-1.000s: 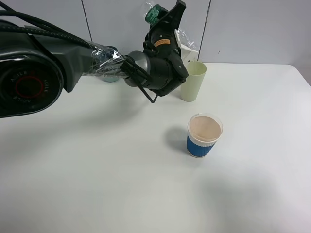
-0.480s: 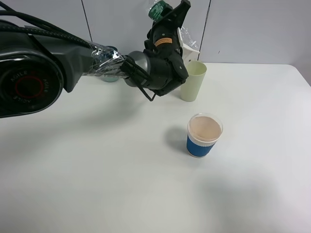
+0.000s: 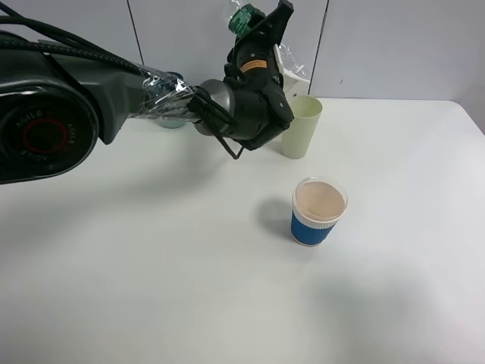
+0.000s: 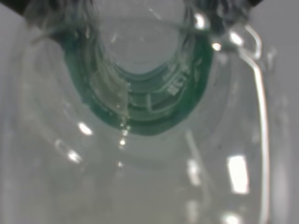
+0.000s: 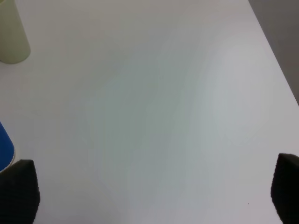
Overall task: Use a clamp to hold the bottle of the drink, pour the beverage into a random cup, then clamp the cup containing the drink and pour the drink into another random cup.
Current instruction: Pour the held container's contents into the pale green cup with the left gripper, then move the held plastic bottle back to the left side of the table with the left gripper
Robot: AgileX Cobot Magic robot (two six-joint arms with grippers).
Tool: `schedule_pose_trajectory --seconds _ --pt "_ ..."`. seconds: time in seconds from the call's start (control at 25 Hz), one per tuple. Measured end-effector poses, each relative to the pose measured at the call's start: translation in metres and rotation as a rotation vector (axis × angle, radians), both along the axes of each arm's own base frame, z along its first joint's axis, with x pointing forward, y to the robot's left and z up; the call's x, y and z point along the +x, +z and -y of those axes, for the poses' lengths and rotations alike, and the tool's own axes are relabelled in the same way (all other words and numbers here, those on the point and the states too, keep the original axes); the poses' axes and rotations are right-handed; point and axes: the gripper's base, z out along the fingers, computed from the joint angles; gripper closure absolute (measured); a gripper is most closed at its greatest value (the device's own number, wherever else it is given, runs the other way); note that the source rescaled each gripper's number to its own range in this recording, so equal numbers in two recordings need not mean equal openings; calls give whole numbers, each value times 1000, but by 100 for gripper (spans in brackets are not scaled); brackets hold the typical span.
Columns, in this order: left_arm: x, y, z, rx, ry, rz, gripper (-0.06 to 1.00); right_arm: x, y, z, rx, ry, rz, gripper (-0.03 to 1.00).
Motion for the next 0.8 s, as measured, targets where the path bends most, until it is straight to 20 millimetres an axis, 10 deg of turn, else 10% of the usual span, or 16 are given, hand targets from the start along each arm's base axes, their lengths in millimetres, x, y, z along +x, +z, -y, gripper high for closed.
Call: schedule_pose_trajectory --seconds 0.44,0.8 --pt "-6 51 -9 -430 -29 55 94 0 0 0 0 0 0 -3" --pt "-20 119 -27 -1204 -127 244 94 0 0 0 0 0 0 -3"
